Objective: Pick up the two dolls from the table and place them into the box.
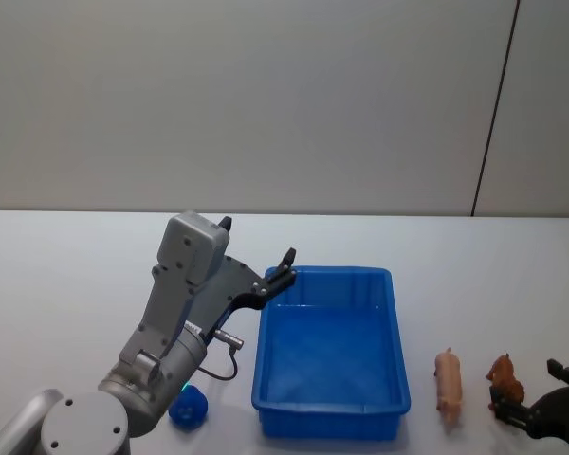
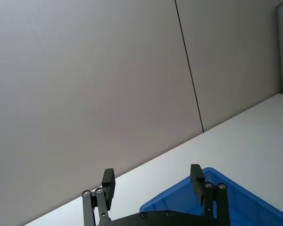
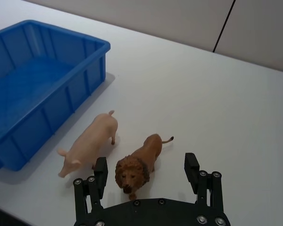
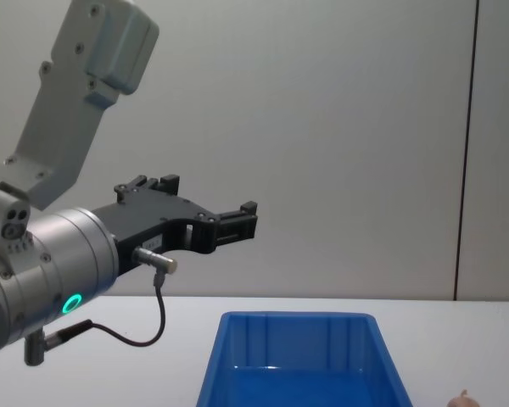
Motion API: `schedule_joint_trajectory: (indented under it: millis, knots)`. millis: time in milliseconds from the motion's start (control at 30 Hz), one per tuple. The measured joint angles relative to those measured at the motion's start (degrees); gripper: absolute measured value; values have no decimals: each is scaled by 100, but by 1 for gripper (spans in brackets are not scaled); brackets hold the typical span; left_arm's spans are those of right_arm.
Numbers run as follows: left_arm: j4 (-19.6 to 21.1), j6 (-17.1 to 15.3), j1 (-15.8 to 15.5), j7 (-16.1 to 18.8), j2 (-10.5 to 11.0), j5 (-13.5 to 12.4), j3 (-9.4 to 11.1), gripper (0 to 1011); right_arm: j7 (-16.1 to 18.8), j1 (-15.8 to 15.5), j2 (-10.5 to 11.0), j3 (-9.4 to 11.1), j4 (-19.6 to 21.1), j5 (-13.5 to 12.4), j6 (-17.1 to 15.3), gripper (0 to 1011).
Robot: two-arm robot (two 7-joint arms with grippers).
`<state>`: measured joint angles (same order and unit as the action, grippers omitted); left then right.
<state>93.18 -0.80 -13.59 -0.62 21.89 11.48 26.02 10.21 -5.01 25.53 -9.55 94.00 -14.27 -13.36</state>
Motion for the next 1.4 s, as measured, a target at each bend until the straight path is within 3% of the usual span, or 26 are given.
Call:
schedule_joint_trajectory:
  millis: [300, 667, 1000, 1400]
  knots:
    - [0, 0, 0, 0, 0, 0, 0, 1004, 94, -6, -20, -28, -86, -16, -249, 994]
    - [0, 0, 0, 0, 0, 0, 0, 1004, 130, 43, -87, -43, -216, -131, -370, 728]
    - [0, 0, 0, 0, 0, 0, 0, 1004, 232, 3, -110, 0, -238, -426, 42, 417]
    - [0, 0, 0, 0, 0, 0, 0, 1004, 288, -28, -116, 51, -222, -637, 404, 415]
